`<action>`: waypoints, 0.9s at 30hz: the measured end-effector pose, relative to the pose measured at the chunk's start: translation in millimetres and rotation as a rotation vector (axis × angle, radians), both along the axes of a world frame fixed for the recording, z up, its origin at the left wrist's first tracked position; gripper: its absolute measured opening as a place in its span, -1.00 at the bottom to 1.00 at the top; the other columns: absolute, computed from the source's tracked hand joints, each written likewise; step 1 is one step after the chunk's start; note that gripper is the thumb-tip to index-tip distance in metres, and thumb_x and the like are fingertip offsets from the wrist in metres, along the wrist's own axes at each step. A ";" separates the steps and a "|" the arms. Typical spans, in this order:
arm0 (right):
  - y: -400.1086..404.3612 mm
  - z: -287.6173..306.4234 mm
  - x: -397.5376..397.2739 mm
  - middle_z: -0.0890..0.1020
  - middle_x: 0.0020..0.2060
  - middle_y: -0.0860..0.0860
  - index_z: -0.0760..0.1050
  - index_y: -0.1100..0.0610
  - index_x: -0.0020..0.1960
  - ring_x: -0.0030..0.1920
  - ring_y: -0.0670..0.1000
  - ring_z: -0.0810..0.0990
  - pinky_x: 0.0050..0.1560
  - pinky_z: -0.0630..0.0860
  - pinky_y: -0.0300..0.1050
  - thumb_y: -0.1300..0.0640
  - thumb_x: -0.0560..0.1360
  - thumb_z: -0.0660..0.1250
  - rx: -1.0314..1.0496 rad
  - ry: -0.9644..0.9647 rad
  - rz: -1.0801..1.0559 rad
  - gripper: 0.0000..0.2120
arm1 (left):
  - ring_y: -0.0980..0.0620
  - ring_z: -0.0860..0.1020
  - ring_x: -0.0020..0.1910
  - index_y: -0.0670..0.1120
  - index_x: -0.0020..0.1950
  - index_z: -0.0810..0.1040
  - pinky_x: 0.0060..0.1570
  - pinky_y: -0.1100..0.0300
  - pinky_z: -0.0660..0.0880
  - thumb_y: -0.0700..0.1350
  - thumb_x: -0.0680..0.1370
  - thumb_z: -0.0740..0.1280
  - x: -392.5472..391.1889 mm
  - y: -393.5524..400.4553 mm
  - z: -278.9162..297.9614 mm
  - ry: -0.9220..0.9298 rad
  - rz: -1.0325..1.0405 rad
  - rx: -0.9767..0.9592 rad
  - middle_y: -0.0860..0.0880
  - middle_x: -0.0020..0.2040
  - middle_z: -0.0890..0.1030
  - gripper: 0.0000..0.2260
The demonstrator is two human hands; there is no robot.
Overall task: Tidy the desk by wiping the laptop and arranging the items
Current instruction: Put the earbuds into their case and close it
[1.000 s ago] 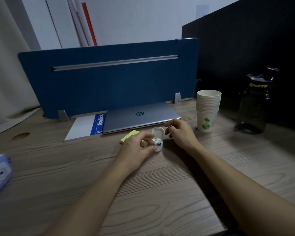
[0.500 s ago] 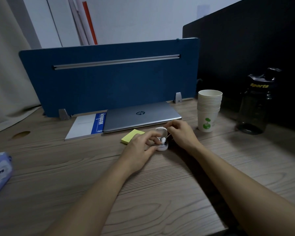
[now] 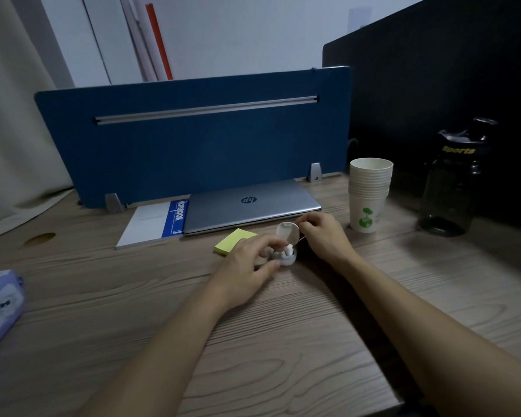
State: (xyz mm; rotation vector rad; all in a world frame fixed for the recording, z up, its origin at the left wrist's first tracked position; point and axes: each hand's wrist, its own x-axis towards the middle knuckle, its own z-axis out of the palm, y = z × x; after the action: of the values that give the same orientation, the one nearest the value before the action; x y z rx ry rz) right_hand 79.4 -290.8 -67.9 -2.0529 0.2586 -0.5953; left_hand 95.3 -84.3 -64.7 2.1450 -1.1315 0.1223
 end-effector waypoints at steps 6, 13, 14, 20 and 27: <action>0.2 -0.1 1.1 0.70 -0.22 -0.06 0.64 0.05 -0.18 -0.14 0.00 0.66 -0.09 0.59 -0.03 0.25 0.46 0.19 0.065 -0.004 0.031 -0.74 | 0.23 0.48 0.00 0.18 0.19 0.51 -0.08 0.31 0.45 -0.04 0.53 0.39 8.1 8.9 -0.1 -0.002 0.109 -0.118 0.22 0.08 0.51 -0.74; 1.9 4.5 -6.5 0.68 -0.21 0.16 0.60 0.17 -0.28 -0.16 0.09 0.64 -0.24 0.55 0.02 0.41 0.38 0.08 0.201 -0.039 0.156 -0.66 | 0.26 0.46 0.04 0.27 0.16 0.46 -0.05 0.23 0.47 0.00 0.51 0.41 19.3 20.6 -0.4 0.058 0.222 -0.161 0.25 0.07 0.51 -0.72; 2.3 4.5 -7.4 0.67 -0.18 0.13 0.60 0.17 -0.27 -0.14 0.06 0.62 -0.22 0.55 0.02 0.41 0.40 0.09 0.188 -0.041 0.158 -0.65 | 0.24 0.46 0.06 0.25 0.17 0.46 -0.04 0.22 0.45 0.00 0.51 0.41 20.6 21.7 -0.6 0.057 0.234 -0.163 0.24 0.08 0.50 -0.71; 1.9 6.0 -11.8 0.68 -0.15 -0.10 0.62 0.05 -0.21 -0.09 -0.07 0.62 -0.15 0.52 -0.13 0.28 0.49 0.16 0.104 -0.012 0.208 -0.70 | 0.04 0.31 0.33 0.24 0.35 0.33 0.18 0.02 0.34 0.12 0.48 0.41 27.8 23.2 -4.4 0.049 0.376 0.014 0.16 0.30 0.41 -0.52; 6.4 8.7 -15.7 0.62 0.01 -0.13 0.56 -0.06 0.08 0.03 -0.14 0.58 0.02 0.47 -0.22 -0.05 0.51 0.37 -0.103 0.152 0.445 -0.82 | -0.10 0.23 0.42 0.12 0.51 0.14 0.31 -0.09 0.27 0.31 0.44 0.33 38.5 17.6 -11.8 0.051 0.521 0.191 -0.01 0.48 0.29 -0.27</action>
State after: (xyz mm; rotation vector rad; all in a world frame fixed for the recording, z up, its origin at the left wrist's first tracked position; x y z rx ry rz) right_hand 63.7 -284.4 -59.2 -2.1654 -0.1446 -0.1824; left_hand 133.8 -66.8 -76.5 2.5563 -0.5494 0.1985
